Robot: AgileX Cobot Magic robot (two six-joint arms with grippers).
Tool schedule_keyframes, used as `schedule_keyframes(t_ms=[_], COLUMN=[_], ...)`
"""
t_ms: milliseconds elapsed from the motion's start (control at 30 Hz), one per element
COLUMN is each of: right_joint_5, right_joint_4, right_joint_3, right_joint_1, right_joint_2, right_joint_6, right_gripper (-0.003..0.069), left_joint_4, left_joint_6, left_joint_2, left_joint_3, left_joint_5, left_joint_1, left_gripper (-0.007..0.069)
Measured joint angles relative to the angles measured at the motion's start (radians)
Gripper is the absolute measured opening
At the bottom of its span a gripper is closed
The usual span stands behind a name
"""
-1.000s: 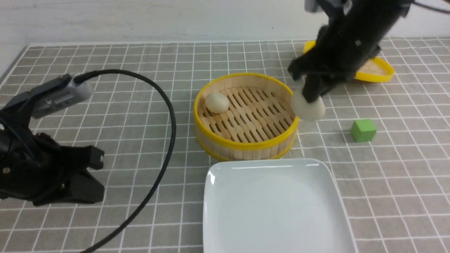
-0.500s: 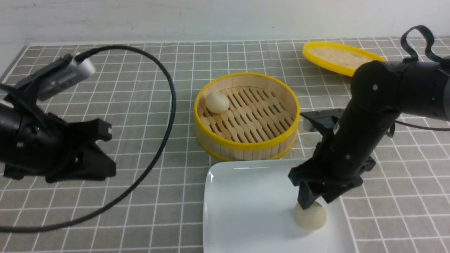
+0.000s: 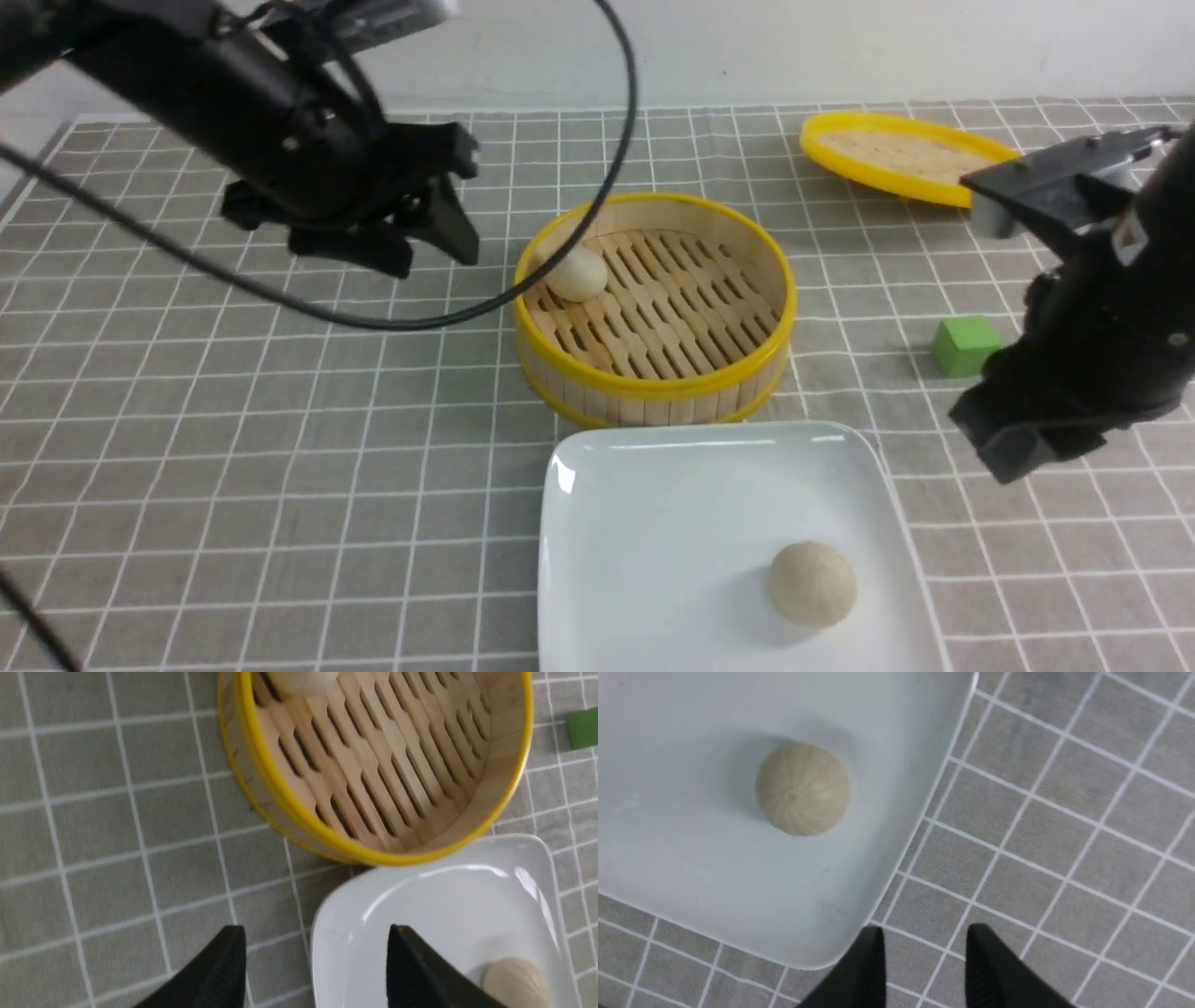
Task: Put the steamed buns into the plate on the grey tablecloth.
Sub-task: 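Reach into the bamboo steamer and grasp a bun with the left gripper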
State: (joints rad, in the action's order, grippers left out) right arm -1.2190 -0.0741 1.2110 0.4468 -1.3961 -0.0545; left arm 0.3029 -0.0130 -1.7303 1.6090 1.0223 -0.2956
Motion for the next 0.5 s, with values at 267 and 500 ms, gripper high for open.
schedule_keyframes(t_ms=[267, 500], right_joint_5=[-0.013, 0.004], right_joint_4=[0.008, 0.011], right_joint_3=[-0.173, -0.290], right_joint_1=[0.000, 0.000], right_joint_2=[0.191, 0.296], right_joint_6=[-0.033, -0.033], right_gripper=[-0.0013, -0.0015], left_joint_4=[-0.274, -0.351], left_joint_6=[-0.122, -0.153], left_joint_2=[-0.355, -0.587], left_joint_3=[0.431, 0.684], left_joint_5=[0.076, 0.146], left_joint_1=[-0.155, -0.212], left_gripper=[0.0423, 0.0423])
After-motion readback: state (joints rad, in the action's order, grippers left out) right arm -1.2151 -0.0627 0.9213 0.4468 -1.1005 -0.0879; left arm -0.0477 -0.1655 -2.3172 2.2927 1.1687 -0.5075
